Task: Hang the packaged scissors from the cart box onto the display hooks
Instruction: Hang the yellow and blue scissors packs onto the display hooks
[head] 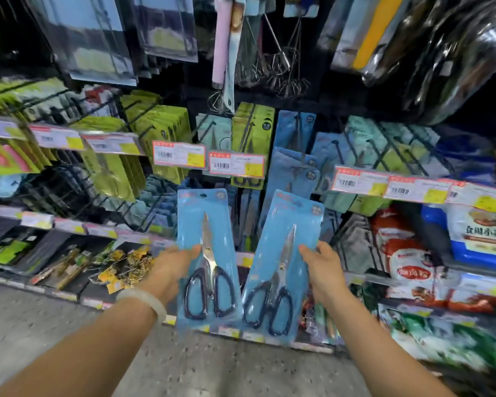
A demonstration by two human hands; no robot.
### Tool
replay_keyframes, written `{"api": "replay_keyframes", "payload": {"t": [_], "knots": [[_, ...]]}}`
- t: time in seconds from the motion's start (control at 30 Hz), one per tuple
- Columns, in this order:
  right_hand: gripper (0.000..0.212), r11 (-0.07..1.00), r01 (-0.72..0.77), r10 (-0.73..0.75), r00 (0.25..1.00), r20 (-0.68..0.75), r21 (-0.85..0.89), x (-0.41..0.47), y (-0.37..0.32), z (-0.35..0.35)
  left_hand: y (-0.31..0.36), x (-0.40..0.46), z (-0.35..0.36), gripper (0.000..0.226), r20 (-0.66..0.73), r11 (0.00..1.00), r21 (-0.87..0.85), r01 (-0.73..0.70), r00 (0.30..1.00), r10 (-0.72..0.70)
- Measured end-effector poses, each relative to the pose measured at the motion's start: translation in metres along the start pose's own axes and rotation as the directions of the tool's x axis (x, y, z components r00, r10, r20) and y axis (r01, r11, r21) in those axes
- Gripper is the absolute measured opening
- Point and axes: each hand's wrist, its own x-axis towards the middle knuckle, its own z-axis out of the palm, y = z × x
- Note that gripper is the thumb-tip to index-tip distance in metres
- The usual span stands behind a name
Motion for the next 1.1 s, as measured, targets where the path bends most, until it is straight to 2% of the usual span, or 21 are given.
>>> {"api": "replay_keyframes", "payload": {"t": [0.07,0.17,0.3,0.4,0.47,0.53,0.6,0.67,0.77,0.83,0.9,1.03,1.1], "knots": [[0.013,0.999,0.024,-0.023,0.998,-0.056,0.022,-0.004,-0.008,0.007,0.013,0.006,-0.004,0.03,0.035,0.999,0.031,-0.044,0.998,0.043],[0.017,0.995,0.067,-0.057,0.99,-0.126,0.075,-0.003,-0.016,0.011,0.026,0.017,-0.005,0.031,0.14,0.996,0.004,-0.088,0.986,0.086],[0.007,0.993,0.101,-0.087,0.978,-0.19,0.067,-0.002,-0.024,0.009,0.035,0.025,-0.002,0.03,0.18,0.997,-0.007,-0.081,0.98,0.081],[0.022,0.993,0.106,-0.093,0.972,-0.218,0.051,-0.002,-0.031,0.007,0.041,0.03,0.004,0.023,0.212,0.994,0.009,-0.107,0.972,0.103],[0.023,0.991,0.11,-0.09,0.969,-0.229,0.078,0.0,-0.031,0.005,0.041,0.034,0.008,0.026,0.219,0.992,0.043,-0.121,0.97,0.108],[0.04,0.992,0.095,-0.076,0.973,-0.217,0.078,0.005,-0.028,0.001,0.041,0.036,0.012,0.028,0.223,0.986,0.09,-0.138,0.968,0.115],[0.047,0.992,0.075,-0.054,0.979,-0.198,0.1,0.012,-0.026,-0.004,0.042,0.035,0.016,0.029,0.229,0.972,0.147,-0.182,0.962,0.146],[0.045,0.992,0.067,-0.045,0.979,-0.197,0.105,0.016,-0.03,-0.006,0.043,0.035,0.021,0.032,0.255,0.951,0.177,-0.252,0.945,0.203],[0.03,0.994,0.065,-0.046,0.979,-0.196,0.091,0.019,-0.04,-0.009,0.045,0.028,0.031,0.051,0.308,0.928,0.154,-0.34,0.909,0.282],[0.025,0.994,0.061,-0.045,0.984,-0.174,0.086,0.024,-0.042,-0.013,0.047,0.021,0.037,0.067,0.368,0.905,0.103,-0.413,0.861,0.352],[0.014,0.995,0.05,-0.038,0.99,-0.135,0.089,0.027,-0.044,-0.014,0.046,0.02,0.042,0.071,0.417,0.877,0.104,-0.469,0.821,0.39],[0.008,0.993,0.025,-0.022,0.999,-0.03,0.114,0.024,-0.04,-0.013,0.04,0.023,0.048,0.029,0.457,0.825,0.262,-0.502,0.817,0.352],[0.009,0.994,0.017,-0.02,0.999,0.027,0.107,0.019,-0.036,-0.007,0.037,0.023,0.053,0.025,0.473,0.852,0.259,-0.455,0.829,0.299]]}}
